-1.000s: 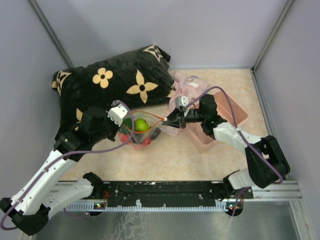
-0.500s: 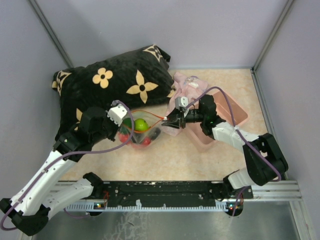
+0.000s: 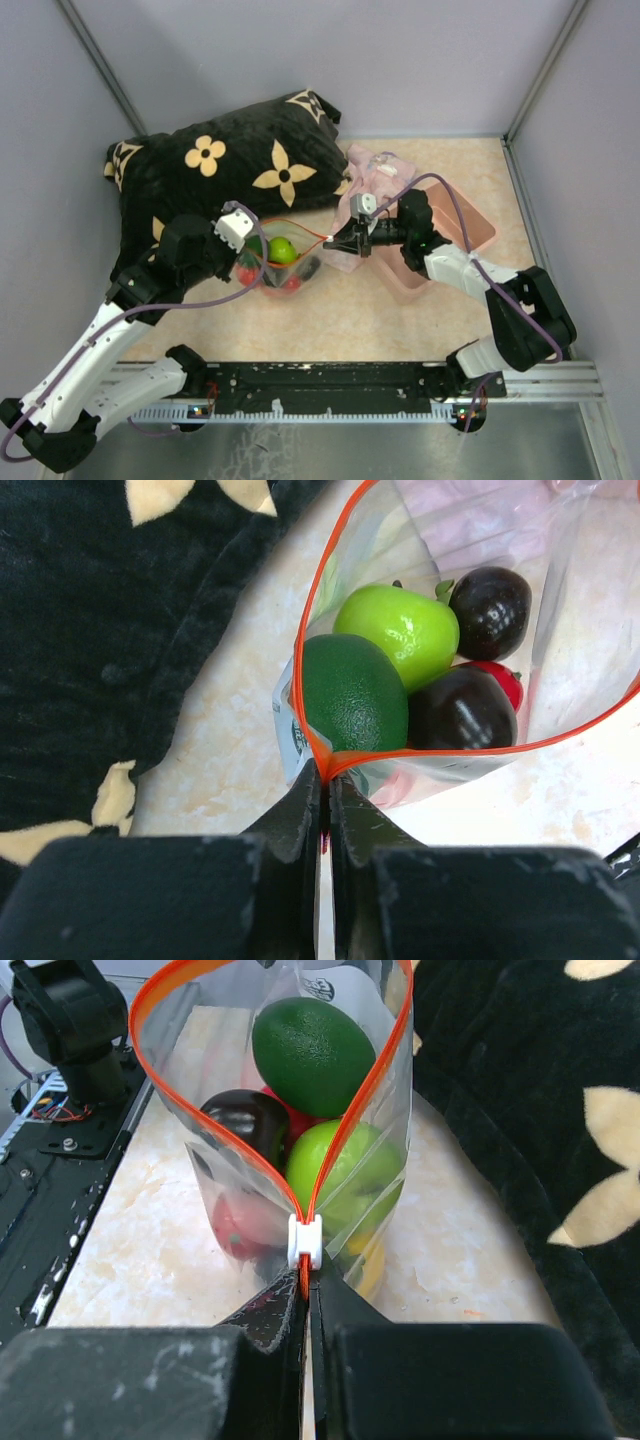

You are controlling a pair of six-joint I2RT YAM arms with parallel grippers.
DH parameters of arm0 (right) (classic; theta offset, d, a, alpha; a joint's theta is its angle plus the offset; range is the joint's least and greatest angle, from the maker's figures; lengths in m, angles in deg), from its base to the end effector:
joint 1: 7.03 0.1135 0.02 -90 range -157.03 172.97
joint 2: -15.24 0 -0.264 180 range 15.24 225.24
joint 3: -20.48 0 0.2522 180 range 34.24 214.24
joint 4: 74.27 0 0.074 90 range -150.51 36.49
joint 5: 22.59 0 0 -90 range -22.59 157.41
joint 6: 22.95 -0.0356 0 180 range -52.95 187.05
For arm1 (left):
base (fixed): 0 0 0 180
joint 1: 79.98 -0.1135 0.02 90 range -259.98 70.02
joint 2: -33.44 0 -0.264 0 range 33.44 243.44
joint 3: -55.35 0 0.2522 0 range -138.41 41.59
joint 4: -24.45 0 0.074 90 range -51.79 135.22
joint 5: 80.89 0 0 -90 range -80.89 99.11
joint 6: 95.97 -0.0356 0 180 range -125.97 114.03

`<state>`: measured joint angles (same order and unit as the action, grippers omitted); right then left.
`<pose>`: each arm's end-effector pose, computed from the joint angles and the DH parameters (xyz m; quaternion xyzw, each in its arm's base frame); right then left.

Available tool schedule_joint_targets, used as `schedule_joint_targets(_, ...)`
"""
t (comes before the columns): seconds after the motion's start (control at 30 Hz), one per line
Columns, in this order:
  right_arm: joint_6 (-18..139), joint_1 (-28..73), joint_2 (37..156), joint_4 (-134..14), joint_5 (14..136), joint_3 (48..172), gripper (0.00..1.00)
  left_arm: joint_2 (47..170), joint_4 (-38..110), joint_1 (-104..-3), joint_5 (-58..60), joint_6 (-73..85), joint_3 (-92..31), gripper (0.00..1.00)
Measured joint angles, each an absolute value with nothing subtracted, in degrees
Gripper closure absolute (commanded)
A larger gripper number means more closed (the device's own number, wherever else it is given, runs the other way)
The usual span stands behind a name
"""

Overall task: Place the food in the zip-top bag and seal the zipper
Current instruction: Zip the zipper food storage bag at the center of the board.

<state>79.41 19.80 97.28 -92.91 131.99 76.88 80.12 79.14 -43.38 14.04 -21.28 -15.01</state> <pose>0.2527 0.1638 0.2549 -0.5458 0.4778 0.4675 0.5053 0.1332 -0.0951 0.3505 0.3616 0.7912 -0.0541 0.4903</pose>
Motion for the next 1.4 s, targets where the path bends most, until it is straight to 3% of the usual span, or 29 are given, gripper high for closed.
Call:
schedule_joint_targets(0.17, 80.52, 19.78, 97.28, -90.49, 131.94, 77.18, 1.0, 79.66, 76.32, -43.38, 11.26, -22.64, -15.06, 0.54)
schedule_joint_targets(0.43, 83.17, 19.8, 97.28, -83.67, 131.5, 79.63, 1.0, 84.95, 73.22, -43.38, 3.72, -25.83, -19.98, 0.43)
schedule_joint_targets(0.97, 83.41, 19.78, 93.33, -77.02, 128.27, 81.62, 1.0, 101.85, 61.9, -41.57, -10.55, -25.15, -24.67, 0.4)
schedule_joint_targets(1.4, 82.31, 19.8, 92.12, -73.92, 125.38, 81.62, 1.0, 107.72, 56.76, -35.45, -12.01, -22.42, -28.08, 0.44)
